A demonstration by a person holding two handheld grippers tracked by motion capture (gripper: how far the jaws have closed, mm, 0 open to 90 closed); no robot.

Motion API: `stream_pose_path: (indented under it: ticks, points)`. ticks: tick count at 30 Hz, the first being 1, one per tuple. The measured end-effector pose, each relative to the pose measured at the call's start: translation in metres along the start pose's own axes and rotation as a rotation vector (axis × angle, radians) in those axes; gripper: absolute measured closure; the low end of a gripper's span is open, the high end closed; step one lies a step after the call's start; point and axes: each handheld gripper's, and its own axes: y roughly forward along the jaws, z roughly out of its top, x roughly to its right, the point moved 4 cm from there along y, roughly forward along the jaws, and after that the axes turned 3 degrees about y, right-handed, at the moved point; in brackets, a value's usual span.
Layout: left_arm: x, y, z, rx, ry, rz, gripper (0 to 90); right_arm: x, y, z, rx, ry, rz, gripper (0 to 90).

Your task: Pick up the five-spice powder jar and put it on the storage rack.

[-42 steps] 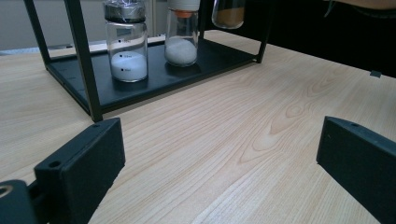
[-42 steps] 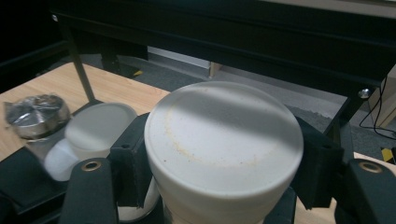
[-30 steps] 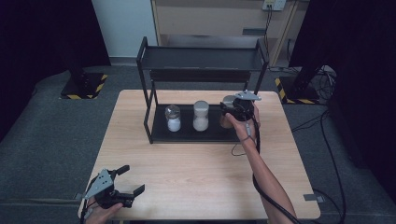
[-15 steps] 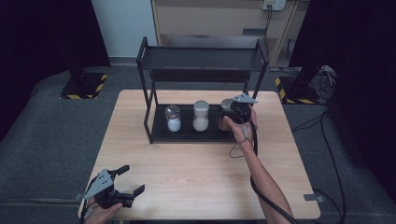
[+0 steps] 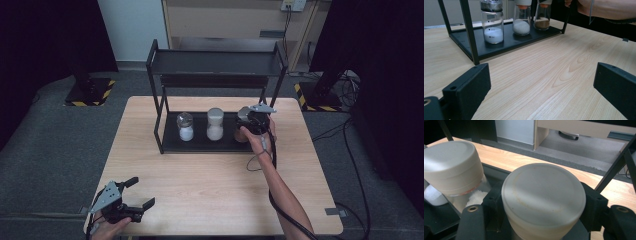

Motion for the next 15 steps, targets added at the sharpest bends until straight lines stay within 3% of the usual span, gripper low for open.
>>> stream_pose_path:
  ticks: [15]
  points:
    - [0.0003, 0.0002, 0.0002, -0.002, 0.003, -0.001, 0.0, 0.0026, -0.0008, -0.0053, 0.021, 0.008, 0.015, 30.5]
